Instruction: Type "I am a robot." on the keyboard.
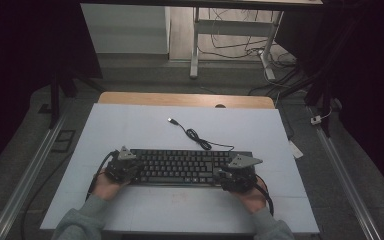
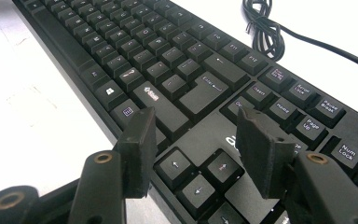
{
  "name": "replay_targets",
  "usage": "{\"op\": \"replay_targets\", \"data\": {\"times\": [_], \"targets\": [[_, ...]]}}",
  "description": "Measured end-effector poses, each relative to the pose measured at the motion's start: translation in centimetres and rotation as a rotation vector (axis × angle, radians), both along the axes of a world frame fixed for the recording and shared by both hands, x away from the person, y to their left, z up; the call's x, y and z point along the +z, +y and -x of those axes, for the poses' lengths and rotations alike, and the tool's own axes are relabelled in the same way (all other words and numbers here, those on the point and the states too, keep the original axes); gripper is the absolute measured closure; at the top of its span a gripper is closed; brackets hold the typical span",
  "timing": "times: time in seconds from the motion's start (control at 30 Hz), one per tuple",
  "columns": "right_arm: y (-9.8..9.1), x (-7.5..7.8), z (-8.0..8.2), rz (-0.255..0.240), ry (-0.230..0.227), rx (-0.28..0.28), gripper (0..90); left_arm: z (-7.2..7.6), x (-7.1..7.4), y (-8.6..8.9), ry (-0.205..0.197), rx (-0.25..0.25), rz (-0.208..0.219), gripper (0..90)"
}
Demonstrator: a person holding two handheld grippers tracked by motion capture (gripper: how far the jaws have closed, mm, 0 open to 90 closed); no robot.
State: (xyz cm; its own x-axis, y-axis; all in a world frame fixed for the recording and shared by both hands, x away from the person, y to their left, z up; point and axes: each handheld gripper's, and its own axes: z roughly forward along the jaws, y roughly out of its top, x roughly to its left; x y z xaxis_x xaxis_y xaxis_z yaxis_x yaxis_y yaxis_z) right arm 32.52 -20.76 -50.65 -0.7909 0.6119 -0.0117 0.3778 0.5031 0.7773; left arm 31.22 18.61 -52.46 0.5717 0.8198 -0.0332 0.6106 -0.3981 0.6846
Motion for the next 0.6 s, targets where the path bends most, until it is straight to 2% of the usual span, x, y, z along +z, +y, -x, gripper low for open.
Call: {"op": "replay_targets", "data": {"times": [0.17,0.37,0.43,0.6], "targets": [[0.0,0.0,0.0,-0.003,-0.001,0.0,48.2,0.4,0.7,0.4,-0.038,0.007,0.048,89.1],[-0.1,0.0,0.0,-0.004,0.0,-0.001,48.1,0.5,1.2,1.0,-0.054,0.021,0.095,86.4],[-0.1,0.0,0.0,-0.003,-0.001,-0.002,48.1,0.6,1.3,1.3,-0.06,0.028,0.108,80.8],[-0.1,0.0,0.0,-0.007,-0.001,-0.003,48.1,0.6,1.5,1.9,-0.072,0.064,0.143,59.7]]}}
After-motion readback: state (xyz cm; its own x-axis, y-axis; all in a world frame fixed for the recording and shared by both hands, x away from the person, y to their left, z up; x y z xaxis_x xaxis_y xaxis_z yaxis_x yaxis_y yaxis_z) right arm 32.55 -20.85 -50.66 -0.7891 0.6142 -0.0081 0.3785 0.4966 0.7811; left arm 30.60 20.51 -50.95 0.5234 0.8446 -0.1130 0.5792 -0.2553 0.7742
